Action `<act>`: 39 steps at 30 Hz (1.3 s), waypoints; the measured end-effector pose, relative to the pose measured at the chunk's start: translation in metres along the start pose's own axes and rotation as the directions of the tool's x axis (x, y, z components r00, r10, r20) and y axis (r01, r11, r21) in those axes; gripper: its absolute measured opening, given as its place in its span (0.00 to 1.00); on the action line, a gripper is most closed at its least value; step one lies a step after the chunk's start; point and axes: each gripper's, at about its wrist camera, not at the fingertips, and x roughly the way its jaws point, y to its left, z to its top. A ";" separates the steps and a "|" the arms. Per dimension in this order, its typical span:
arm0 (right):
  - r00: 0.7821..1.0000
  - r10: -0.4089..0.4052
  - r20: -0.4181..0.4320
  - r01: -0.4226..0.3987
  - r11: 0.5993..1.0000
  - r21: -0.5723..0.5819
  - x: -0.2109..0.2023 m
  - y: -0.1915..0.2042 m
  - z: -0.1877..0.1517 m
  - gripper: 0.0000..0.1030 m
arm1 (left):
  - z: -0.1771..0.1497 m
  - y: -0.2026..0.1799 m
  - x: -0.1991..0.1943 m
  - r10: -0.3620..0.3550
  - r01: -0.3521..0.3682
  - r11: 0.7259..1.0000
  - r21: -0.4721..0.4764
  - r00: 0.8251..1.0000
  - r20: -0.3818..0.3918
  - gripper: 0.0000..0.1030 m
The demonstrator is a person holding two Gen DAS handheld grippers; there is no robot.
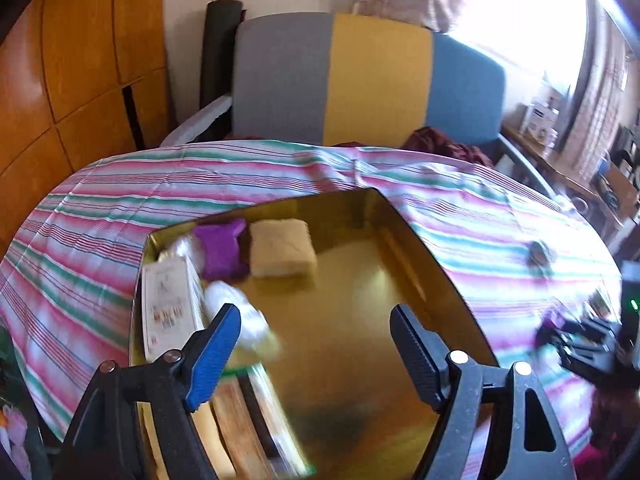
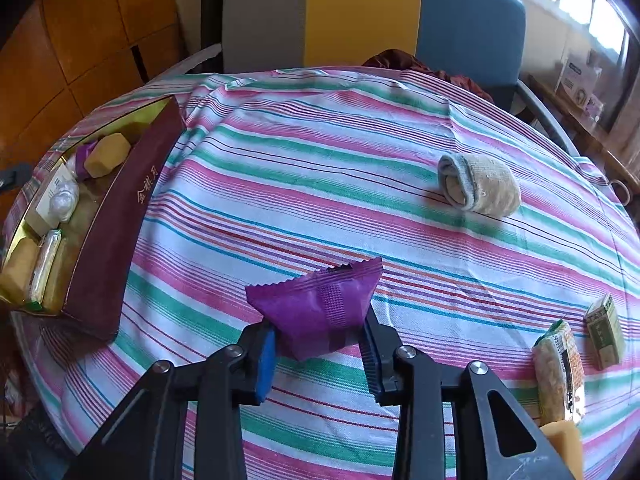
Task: Organize objects
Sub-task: 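Carry the purple packet into the gold tray and open the right tool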
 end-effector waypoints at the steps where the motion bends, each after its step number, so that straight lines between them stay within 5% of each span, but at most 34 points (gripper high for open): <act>1: 1.000 0.002 0.002 -0.002 1.000 0.001 0.000 0.000 0.000 0.35 | -0.004 -0.004 -0.006 -0.013 0.013 1.000 0.007 1.000 0.004 0.74; 19: 0.998 0.038 0.057 -0.043 0.995 0.091 -0.018 0.004 0.012 0.35 | -0.031 -0.008 -0.048 -0.088 0.087 0.996 0.026 0.995 0.053 0.67; 28: 0.981 0.142 0.134 -0.139 0.990 -0.033 -0.049 0.078 0.052 0.35 | -0.041 0.006 -0.048 -0.089 0.090 0.996 -0.027 0.995 0.041 0.67; 39: 0.955 0.284 0.089 -0.271 0.953 -0.139 -0.033 0.170 0.083 0.35 | -0.049 0.034 -0.049 -0.070 0.073 0.994 -0.075 0.997 0.045 0.64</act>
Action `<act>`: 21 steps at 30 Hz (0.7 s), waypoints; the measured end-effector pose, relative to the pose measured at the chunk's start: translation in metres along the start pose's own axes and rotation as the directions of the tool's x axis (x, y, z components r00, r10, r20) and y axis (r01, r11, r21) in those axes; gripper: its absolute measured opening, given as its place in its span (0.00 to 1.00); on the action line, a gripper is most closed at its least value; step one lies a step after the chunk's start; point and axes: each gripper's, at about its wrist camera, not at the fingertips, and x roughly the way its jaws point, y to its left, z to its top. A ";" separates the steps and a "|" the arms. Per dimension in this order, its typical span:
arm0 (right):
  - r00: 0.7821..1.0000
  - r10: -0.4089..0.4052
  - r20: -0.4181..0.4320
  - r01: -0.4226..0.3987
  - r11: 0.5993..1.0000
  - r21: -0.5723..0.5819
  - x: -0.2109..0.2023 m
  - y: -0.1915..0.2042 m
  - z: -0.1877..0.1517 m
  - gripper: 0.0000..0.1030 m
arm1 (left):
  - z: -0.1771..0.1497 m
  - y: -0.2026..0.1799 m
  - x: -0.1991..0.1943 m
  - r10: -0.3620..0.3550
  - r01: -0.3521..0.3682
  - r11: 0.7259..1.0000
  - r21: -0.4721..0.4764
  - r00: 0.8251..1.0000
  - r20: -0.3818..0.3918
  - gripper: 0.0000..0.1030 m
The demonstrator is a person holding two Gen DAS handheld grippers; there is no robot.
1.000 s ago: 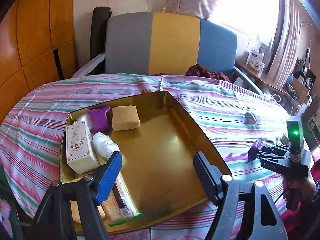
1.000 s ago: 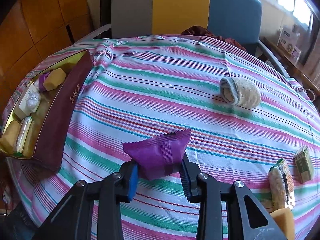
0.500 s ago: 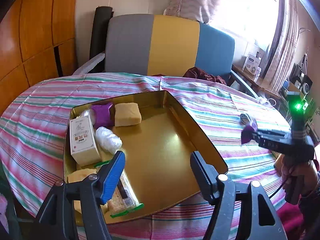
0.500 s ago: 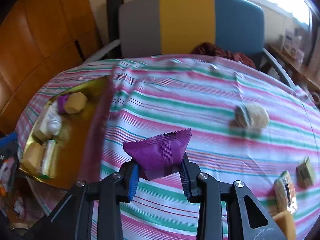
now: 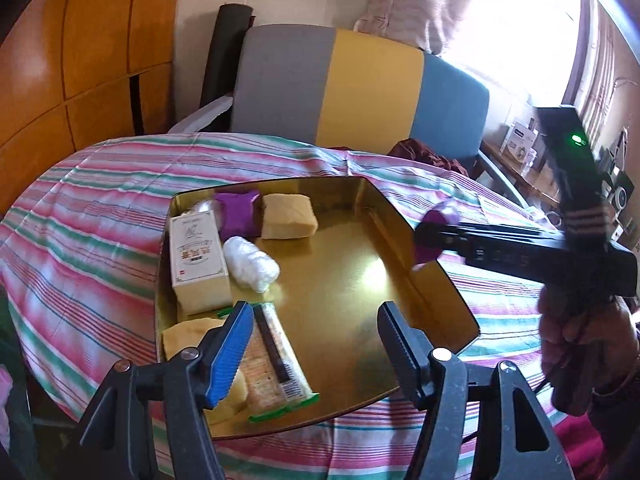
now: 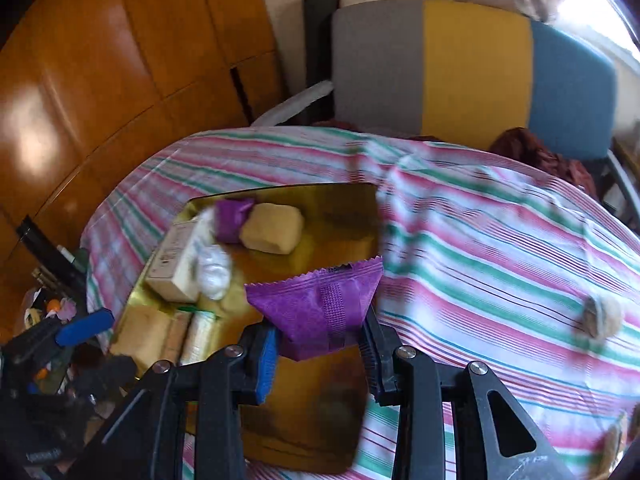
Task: Organize objects
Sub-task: 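Carry the purple packet into the gold tray and open the right tool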
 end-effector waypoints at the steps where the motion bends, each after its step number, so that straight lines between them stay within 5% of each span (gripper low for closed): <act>1: 1.000 0.012 -0.010 -0.012 1.000 -0.001 0.006 0.005 0.003 0.35 | 0.000 0.003 0.000 0.001 -0.001 1.000 -0.006 1.000 -0.002 0.64; 7: 0.994 0.081 -0.078 -0.081 0.997 0.006 0.051 0.038 0.017 0.35 | -0.003 0.020 0.004 0.013 -0.014 0.999 -0.047 1.000 -0.018 0.63; 15: 0.985 0.026 -0.170 -0.030 0.999 -0.022 0.121 0.071 0.039 0.39 | -0.008 0.038 0.012 0.033 -0.037 0.996 -0.085 0.998 -0.044 0.61; 21: 0.987 0.066 -0.143 -0.069 0.998 -0.013 0.122 0.076 0.045 0.54 | -0.012 0.048 0.015 0.041 -0.046 0.993 -0.108 0.998 -0.055 0.61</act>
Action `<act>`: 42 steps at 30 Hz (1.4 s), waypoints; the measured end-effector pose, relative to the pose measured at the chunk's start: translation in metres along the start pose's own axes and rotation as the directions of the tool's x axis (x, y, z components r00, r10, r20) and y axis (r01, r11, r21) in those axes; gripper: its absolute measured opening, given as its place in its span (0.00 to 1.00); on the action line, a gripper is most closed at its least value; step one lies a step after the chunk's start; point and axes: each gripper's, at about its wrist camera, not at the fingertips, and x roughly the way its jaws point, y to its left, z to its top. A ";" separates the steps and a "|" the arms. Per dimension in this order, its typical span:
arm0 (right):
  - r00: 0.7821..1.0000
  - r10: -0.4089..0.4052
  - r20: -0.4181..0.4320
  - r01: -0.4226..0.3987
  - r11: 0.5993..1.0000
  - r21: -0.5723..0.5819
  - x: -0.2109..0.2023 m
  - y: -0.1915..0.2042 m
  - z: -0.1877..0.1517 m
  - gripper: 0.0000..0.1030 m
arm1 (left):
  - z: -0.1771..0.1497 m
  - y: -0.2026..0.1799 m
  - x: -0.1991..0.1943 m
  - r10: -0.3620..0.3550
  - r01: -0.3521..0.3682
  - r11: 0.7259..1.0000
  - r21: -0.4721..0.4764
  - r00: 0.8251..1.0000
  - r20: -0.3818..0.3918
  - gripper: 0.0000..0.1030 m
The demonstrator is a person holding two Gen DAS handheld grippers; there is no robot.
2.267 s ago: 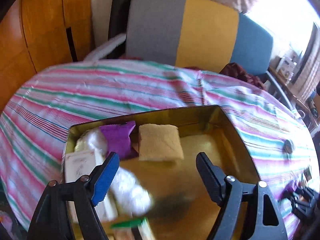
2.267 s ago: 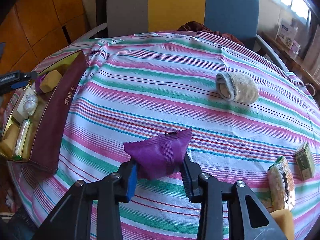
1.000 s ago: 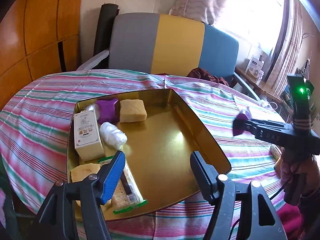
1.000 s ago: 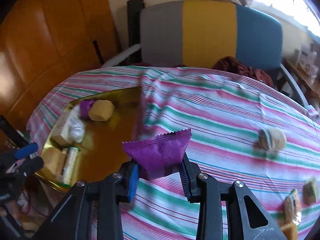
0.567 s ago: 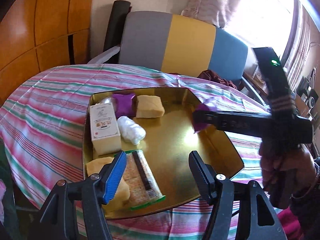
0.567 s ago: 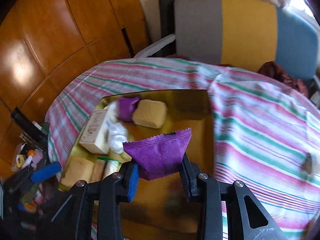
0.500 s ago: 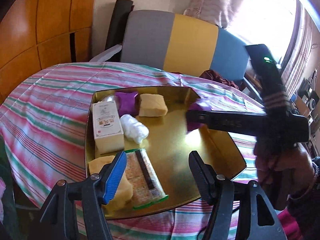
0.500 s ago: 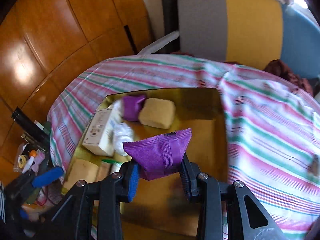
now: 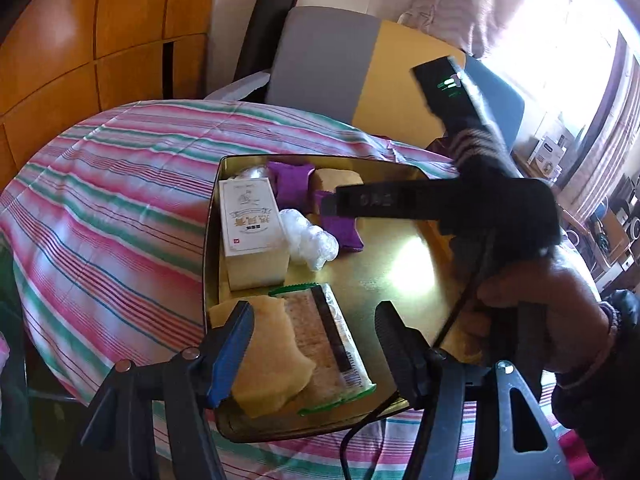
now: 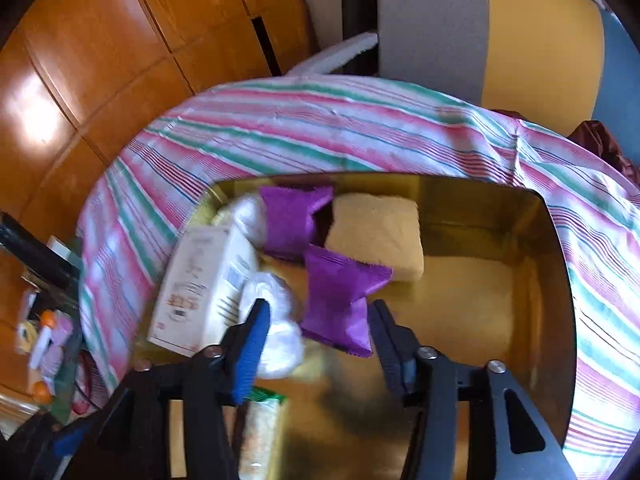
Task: Organize objects
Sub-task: 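Carry the purple packet into the gold tray and open the right tool, then withdraw both open tools from the tray toward the items on the cloth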
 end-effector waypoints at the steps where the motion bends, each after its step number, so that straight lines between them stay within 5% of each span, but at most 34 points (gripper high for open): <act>1: 1.000 0.002 0.008 -0.002 1.000 0.000 -0.002 0.000 0.000 0.55 | 0.000 0.000 0.000 0.000 0.000 1.000 -0.001 1.000 0.001 0.61; 19: 0.991 0.003 0.131 -0.020 0.992 0.129 -0.089 -0.047 -0.051 0.75 | -0.004 -0.016 -0.015 0.013 -0.014 0.999 0.038 1.000 0.023 0.61; 31: 0.978 -0.117 0.171 0.082 0.976 0.201 -0.166 -0.110 -0.116 0.78 | -0.007 -0.053 -0.022 -0.023 0.019 0.990 0.139 0.999 0.029 0.60; 36: 0.959 -0.225 0.175 0.167 0.941 0.293 -0.204 -0.157 -0.147 0.78 | -0.005 -0.069 -0.020 -0.042 0.037 0.982 0.183 0.999 0.024 0.59; 42: 0.899 -0.399 0.181 0.272 0.832 0.484 -0.260 -0.230 -0.188 0.80 | -0.005 -0.098 -0.016 -0.067 0.062 0.966 0.250 0.998 0.013 0.57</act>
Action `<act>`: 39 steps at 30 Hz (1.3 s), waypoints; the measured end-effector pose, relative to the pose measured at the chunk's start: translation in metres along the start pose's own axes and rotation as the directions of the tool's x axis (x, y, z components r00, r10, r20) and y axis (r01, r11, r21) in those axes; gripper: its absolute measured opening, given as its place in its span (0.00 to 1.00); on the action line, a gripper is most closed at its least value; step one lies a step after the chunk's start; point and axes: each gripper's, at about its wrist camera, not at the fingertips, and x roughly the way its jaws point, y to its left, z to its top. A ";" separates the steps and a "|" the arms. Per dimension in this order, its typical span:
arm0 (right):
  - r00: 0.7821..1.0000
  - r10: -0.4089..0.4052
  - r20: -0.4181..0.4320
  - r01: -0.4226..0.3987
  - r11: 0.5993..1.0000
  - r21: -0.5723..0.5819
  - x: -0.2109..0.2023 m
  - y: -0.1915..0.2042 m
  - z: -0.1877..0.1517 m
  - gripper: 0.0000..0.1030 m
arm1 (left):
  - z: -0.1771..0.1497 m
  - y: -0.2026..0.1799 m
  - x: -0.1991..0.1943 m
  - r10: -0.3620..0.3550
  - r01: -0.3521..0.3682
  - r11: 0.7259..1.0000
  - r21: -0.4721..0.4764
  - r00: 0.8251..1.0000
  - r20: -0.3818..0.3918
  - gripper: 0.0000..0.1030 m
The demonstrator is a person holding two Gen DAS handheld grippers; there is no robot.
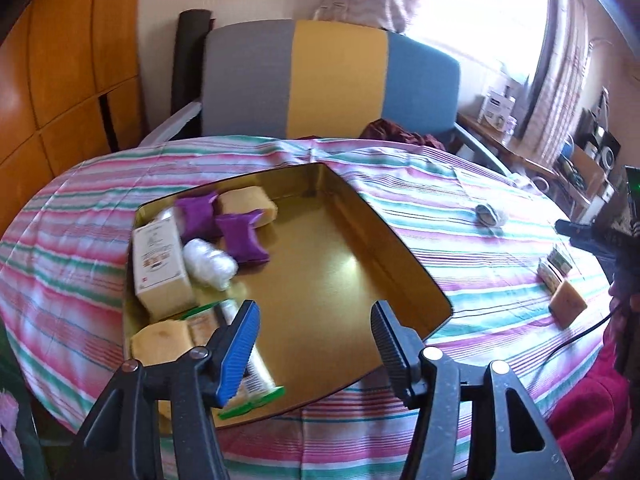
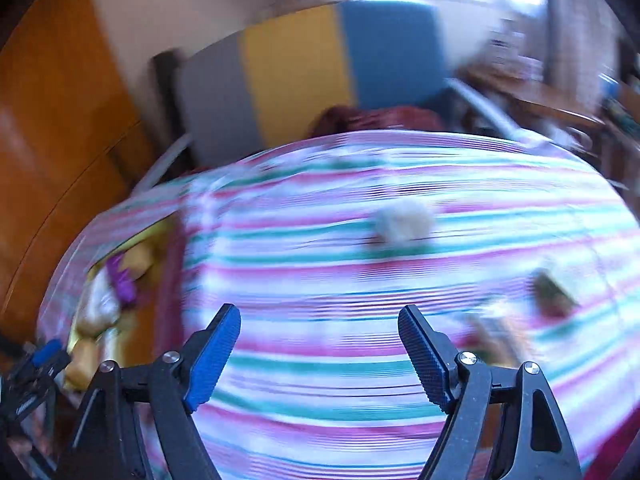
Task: Organize objects
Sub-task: 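Withdraw both open tools from the tray toward the items on the cloth, then grasp the beige knit sock with the left tool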
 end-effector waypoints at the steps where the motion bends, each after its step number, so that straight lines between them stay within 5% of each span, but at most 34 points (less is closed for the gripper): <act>1: 1.000 -0.027 0.012 0.026 0.999 0.033 -0.004 -0.015 0.000 0.80 | 0.001 -0.004 0.001 -0.004 0.004 1.000 0.010 1.000 -0.002 0.56; 7: 0.980 -0.185 0.066 0.166 0.959 0.231 -0.017 -0.095 -0.008 0.81 | 0.007 -0.039 0.011 -0.025 0.027 0.996 0.083 0.999 -0.023 0.56; 12: 0.963 -0.259 0.074 0.200 0.872 0.447 -0.028 -0.147 -0.017 0.80 | 0.012 -0.067 0.025 -0.044 0.051 0.989 0.141 0.998 -0.053 0.56; 21: 0.938 -0.314 0.146 0.147 0.742 0.654 -0.058 -0.190 -0.033 0.82 | 0.020 -0.128 0.053 -0.120 0.147 0.960 0.240 0.985 -0.121 0.56; 29: 0.950 -0.273 0.154 0.066 0.654 0.753 -0.060 -0.211 -0.044 0.83 | 0.033 -0.175 0.083 -0.175 0.222 0.942 0.251 0.965 -0.197 0.56; 39: 0.977 -0.176 0.120 0.030 0.672 0.740 -0.044 -0.207 -0.044 0.83 | 0.052 -0.224 0.118 -0.195 0.263 0.924 0.277 0.948 -0.250 0.64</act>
